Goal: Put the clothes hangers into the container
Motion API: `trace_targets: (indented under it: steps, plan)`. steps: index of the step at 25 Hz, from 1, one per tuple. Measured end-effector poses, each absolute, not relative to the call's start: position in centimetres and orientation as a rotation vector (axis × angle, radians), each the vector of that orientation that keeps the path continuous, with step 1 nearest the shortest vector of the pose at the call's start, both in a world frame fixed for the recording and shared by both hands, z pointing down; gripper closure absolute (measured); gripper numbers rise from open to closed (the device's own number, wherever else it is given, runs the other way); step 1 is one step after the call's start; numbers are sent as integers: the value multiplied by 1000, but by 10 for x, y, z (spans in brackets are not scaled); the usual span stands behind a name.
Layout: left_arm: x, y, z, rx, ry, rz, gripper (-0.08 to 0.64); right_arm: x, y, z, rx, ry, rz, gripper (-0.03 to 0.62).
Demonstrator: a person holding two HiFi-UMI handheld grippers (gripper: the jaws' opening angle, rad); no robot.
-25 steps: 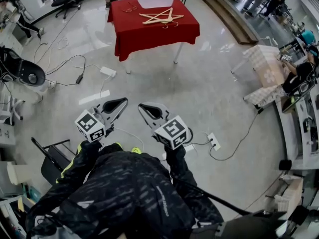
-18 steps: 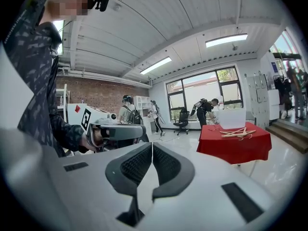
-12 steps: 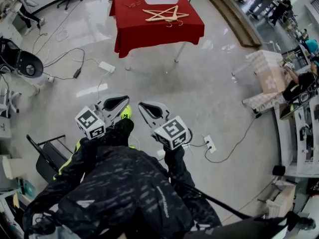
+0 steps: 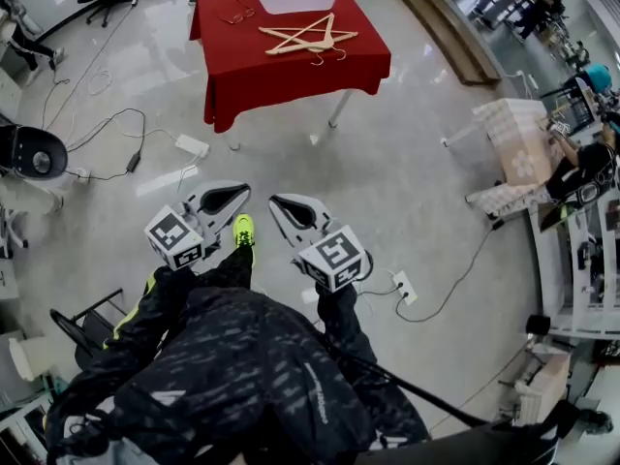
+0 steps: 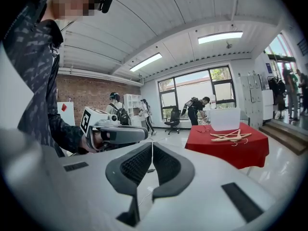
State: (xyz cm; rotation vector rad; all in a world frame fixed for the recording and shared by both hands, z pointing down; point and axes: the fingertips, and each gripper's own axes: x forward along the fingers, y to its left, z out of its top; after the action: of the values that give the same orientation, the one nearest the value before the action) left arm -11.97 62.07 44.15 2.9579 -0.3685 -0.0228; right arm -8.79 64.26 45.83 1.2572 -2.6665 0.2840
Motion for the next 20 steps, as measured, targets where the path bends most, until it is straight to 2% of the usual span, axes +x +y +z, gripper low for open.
trace_targets:
  steps: [14,20]
  plan:
    - [-81,381,450,2888,-290,-38,548,-59,402,474,1283,-2586,357,577]
    - [-67,315,456,2881,-243,-27,548,-52,334,479,1281,-2551,390,577]
